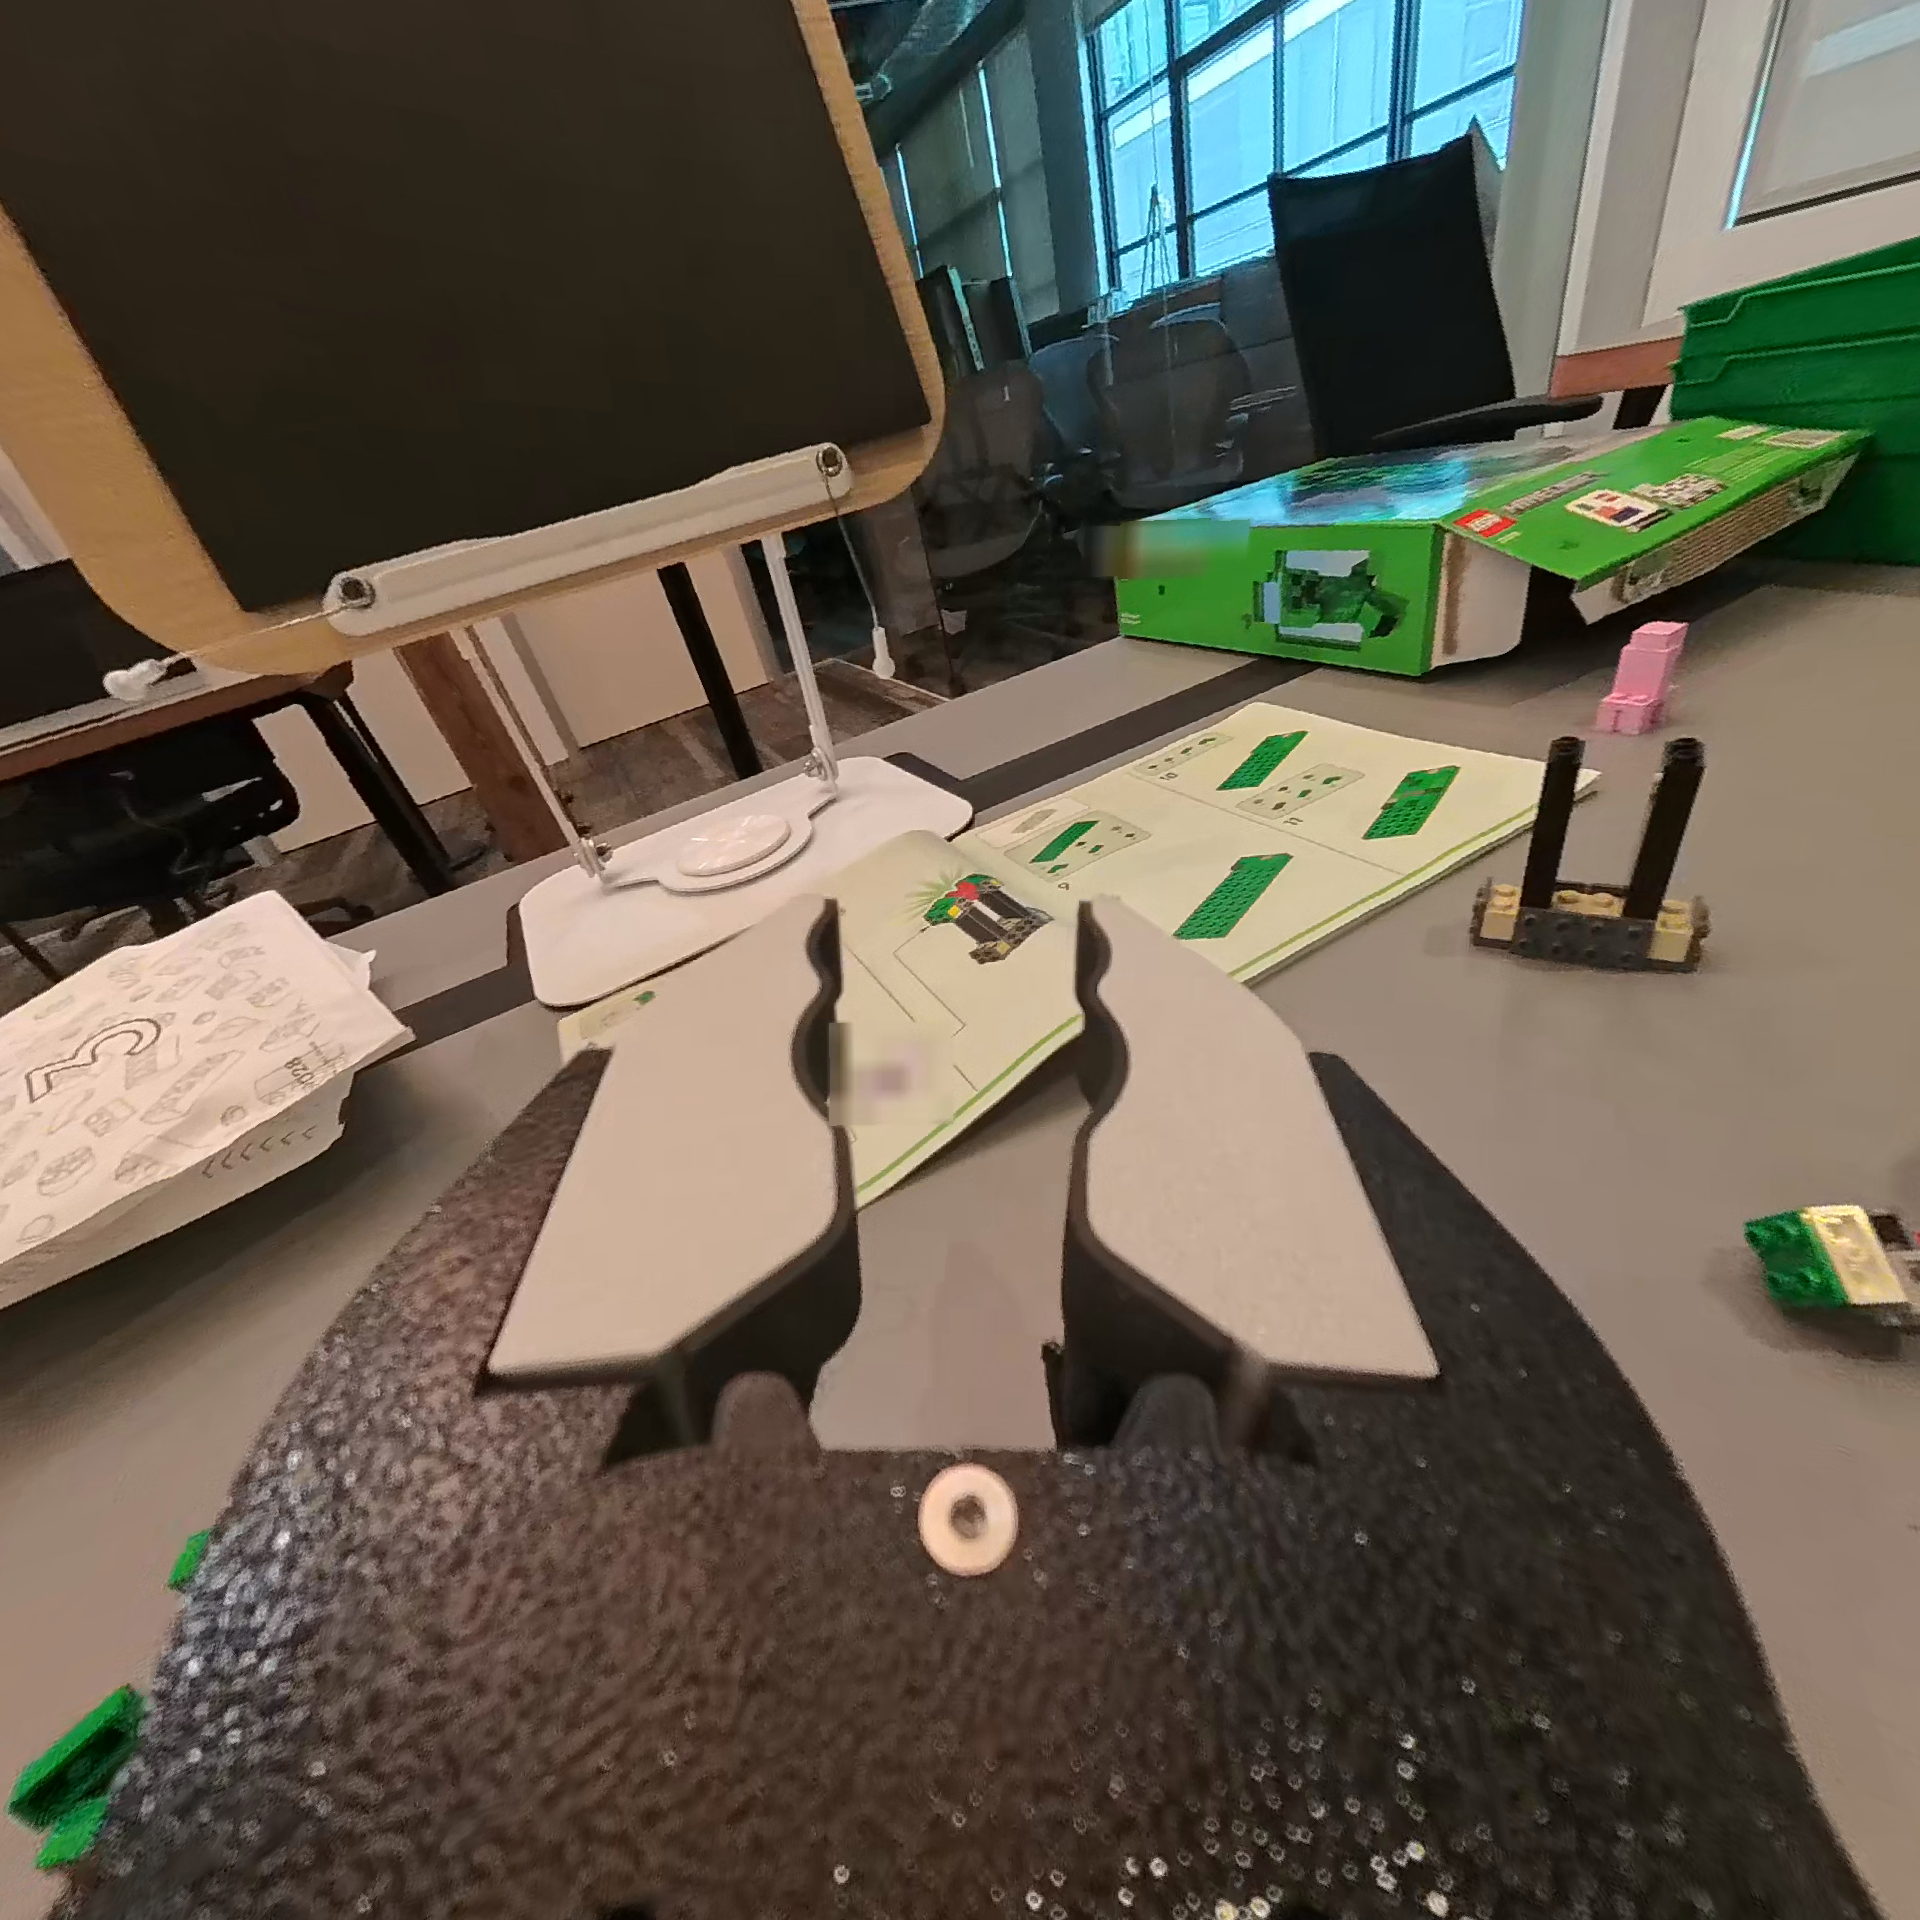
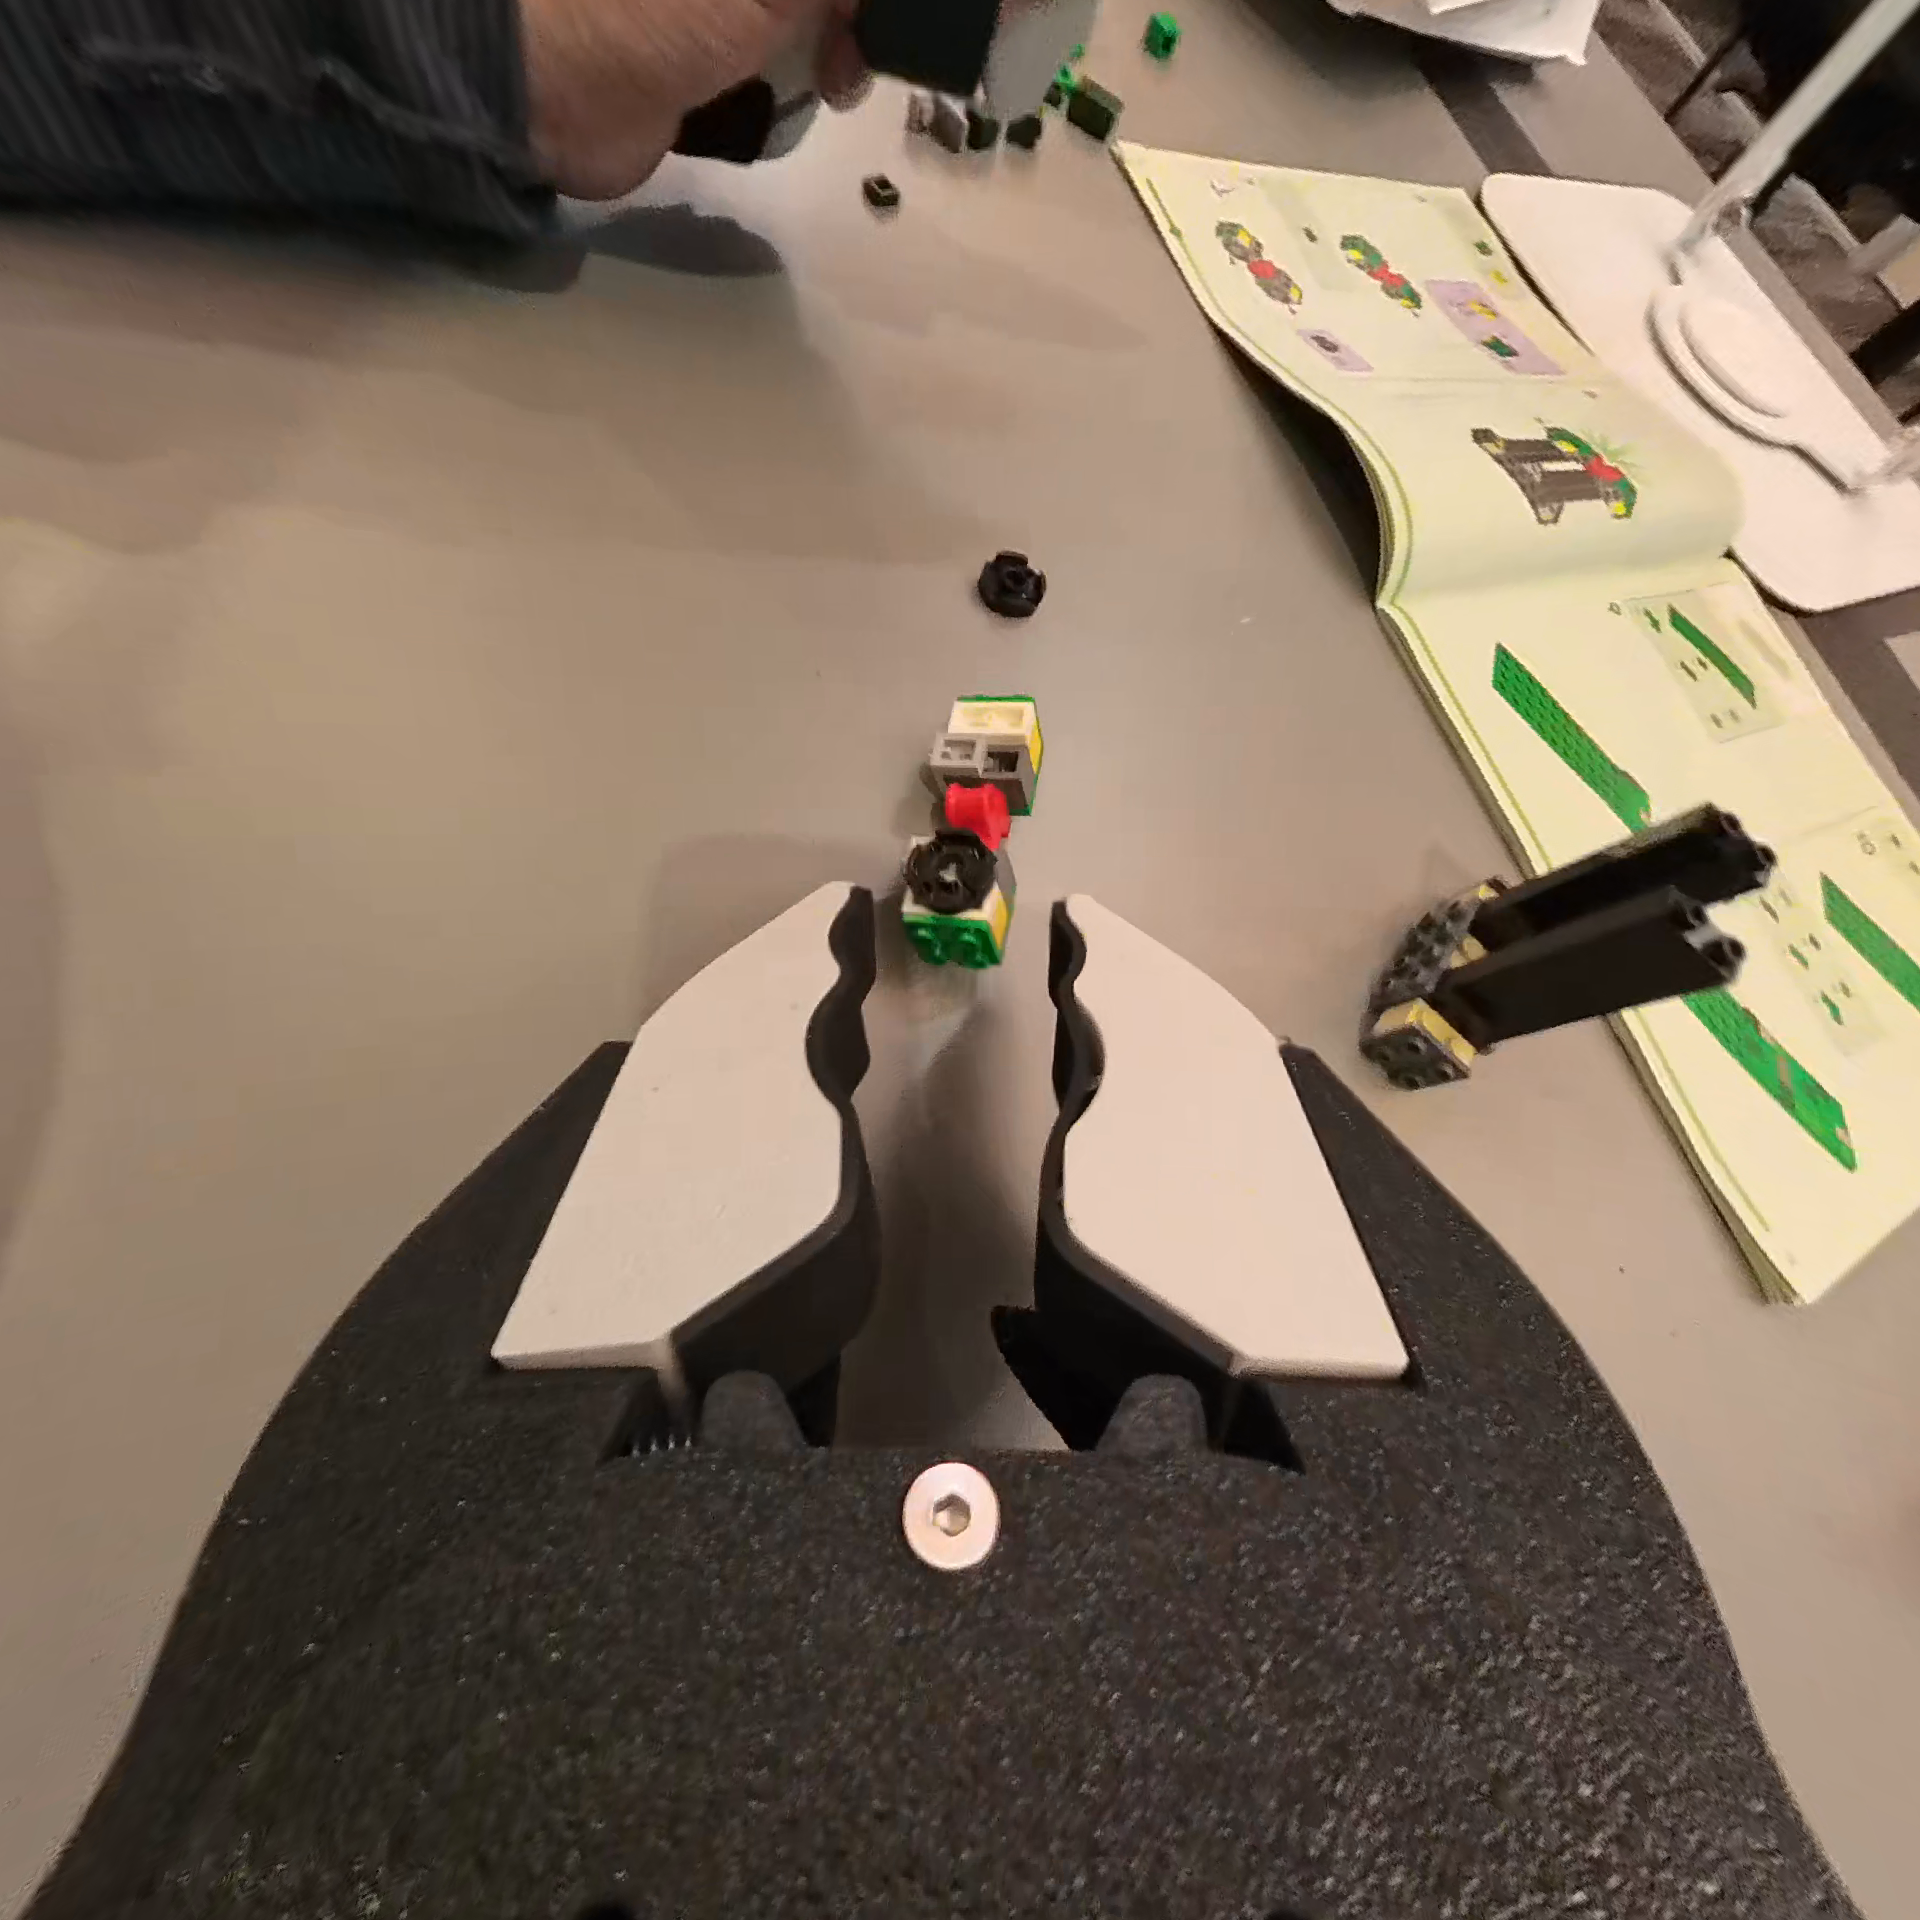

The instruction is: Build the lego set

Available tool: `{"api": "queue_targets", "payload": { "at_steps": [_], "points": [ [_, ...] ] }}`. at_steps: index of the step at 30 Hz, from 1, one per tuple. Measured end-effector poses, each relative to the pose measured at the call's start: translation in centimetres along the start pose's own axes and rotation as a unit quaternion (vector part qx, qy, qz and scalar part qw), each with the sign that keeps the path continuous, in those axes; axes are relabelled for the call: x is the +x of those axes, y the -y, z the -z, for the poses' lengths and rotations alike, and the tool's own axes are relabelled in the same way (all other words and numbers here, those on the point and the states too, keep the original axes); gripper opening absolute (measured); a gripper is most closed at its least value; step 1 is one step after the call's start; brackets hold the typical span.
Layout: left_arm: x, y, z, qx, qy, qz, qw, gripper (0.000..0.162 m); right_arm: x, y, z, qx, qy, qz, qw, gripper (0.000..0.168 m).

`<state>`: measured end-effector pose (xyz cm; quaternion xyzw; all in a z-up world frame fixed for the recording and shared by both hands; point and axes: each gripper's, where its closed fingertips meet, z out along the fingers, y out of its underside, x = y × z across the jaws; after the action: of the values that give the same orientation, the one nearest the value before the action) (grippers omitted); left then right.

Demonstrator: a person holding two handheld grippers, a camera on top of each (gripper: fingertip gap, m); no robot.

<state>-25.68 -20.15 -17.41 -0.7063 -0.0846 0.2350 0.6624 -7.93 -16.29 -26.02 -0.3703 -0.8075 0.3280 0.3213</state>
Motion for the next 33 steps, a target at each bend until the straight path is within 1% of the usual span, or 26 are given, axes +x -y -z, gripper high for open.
{"api": "queue_targets", "payload": {
  "at_steps": [3,8,14,16,18,24,26,28,29,31,33],
  "points": [
    [0.3,-0.2,-0.1,-0.001,-0.01,0.005,1.0,0.043,-0.5,0.6,-0.7,0.003,0.028,0.006,1.0,0.033],
    [0.0,-0.2,-0.1,0.003,-0.011,0.02,1.0,0.043,0.1,0.5,-0.9,-0.002,0.01,0.023,1.0,0.028],
    [0.2,-0.2,-0.3,0.003,-0.021,0.031,0.999,0.043,0.2,0.2,-0.5,-0.002,0.014,0.013,1.0,0.026],
    [0.5,-0.2,-0.4,0.004,-0.027,0.03,0.999,0.043,0.2,0.0,-0.5,-0.004,0.014,0.009,1.0,0.02],
    [0.7,-0.2,-0.5,0.003,-0.033,0.026,0.999,0.043,0.2,0.0,-0.5,-0.004,0.011,0.013,1.0,0.018],
    [2.0,0.3,-0.5,0.006,-0.076,0.005,0.997,0.044,0.7,0.0,-0.7,-0.006,0.014,-0.001,1.0,0.018],
    [3.0,0.2,-0.3,0.0,-0.114,-0.008,0.993,0.043,0.9,0.0,-0.8,-0.004,0.023,-0.014,1.0,0.018],
    [5.0,0.1,0.3,-0.007,-0.196,-0.021,0.98,0.043,1.1,0.2,-0.7,0.005,0.039,-0.027,0.999,0.018],
    [6.1,0.1,0.8,-0.01,-0.242,-0.03,0.97,0.042,1.1,0.3,-0.7,0.01,0.051,-0.035,0.998,0.017],
    [8.2,-0.8,2.1,-0.037,-0.334,-0.056,0.94,0.035,0.8,0.4,-0.5,0.016,0.09,-0.047,0.995,0.017],
    [9.4,-2.6,2.9,-0.086,-0.392,-0.07,0.913,0.036,0.7,0.3,-0.3,0.019,0.122,-0.06,0.991,0.017]
  ]
}}
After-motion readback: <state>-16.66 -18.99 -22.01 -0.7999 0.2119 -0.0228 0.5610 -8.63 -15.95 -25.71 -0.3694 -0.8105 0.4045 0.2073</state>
